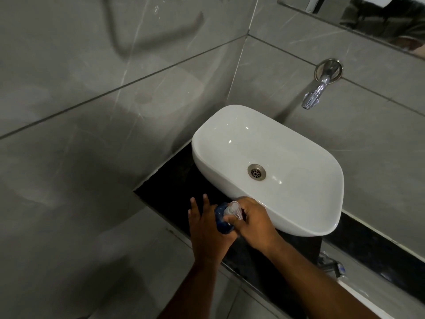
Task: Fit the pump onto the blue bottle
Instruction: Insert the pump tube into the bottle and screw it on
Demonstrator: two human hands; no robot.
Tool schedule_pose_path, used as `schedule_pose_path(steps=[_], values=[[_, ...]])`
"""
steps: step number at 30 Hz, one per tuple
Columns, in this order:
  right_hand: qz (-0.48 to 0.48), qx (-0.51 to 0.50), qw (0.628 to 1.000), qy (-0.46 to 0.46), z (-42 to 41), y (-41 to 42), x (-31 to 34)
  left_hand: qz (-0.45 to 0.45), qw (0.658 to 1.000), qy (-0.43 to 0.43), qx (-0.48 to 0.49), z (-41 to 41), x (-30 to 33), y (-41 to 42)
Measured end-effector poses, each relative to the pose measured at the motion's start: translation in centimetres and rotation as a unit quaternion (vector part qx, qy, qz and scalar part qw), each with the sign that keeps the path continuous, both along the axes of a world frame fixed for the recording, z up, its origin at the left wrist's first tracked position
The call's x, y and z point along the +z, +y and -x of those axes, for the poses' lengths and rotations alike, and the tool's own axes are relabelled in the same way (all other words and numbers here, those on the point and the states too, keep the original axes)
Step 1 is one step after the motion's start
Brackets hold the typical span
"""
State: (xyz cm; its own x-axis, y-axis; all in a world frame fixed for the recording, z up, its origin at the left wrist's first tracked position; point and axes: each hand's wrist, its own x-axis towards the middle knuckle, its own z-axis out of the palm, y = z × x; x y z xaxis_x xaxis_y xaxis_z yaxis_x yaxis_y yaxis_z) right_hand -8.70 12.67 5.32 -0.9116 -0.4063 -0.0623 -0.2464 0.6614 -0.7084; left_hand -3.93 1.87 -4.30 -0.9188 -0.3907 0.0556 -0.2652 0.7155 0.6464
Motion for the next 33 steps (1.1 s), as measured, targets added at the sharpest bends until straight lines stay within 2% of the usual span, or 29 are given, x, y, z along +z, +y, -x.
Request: schedule_pose_path(steps=[7, 10, 13, 17, 20, 23, 27, 29, 33], values=[[0.034, 0.057, 0.995, -0.076, 1.3, 0.4, 1.0, -0.008, 1.0, 0.009, -0.011, 0.3, 0.3, 0.2], [0.05, 0.084, 0.992, -0.082, 1.6, 0.2, 1.7, -0.013, 1.0, 0.011, -0.007, 0.4, 0.4, 0.3], [0.036, 0.099, 0.993, -0.049, 1.7, 0.1, 1.6, -0.034, 0.999, 0.014, 0.004, 0.3, 0.3, 0.5], [-0.005, 0.075, 0.997, 0.0, 0.8, 0.1, 0.5, -0.085, 0.996, 0.024, 0.026, 0.1, 0.3, 0.7], [-0.006, 0.013, 0.999, 0.039, -0.6, -0.1, -0.3, -0.113, 0.993, 0.02, 0.026, -0.1, 0.2, 0.6], [0.014, 0.005, 1.0, 0.011, -0.9, -0.2, 0.0, -0.124, 0.992, 0.004, 0.023, -0.3, 0.3, 0.3], [0.02, 0.057, 0.995, -0.074, 0.1, 0.5, 2.3, -0.109, 0.993, 0.029, 0.015, -0.4, 1.7, 0.6], [-0.056, 0.125, 0.99, -0.024, 0.5, 1.4, 3.6, -0.123, 0.992, 0.027, 0.02, -0.4, 1.9, 0.4], [-0.17, 0.272, 0.944, 0.08, 1.0, 2.4, 6.4, -0.137, 0.99, -0.032, 0.01, -0.6, 1.6, -0.1]])
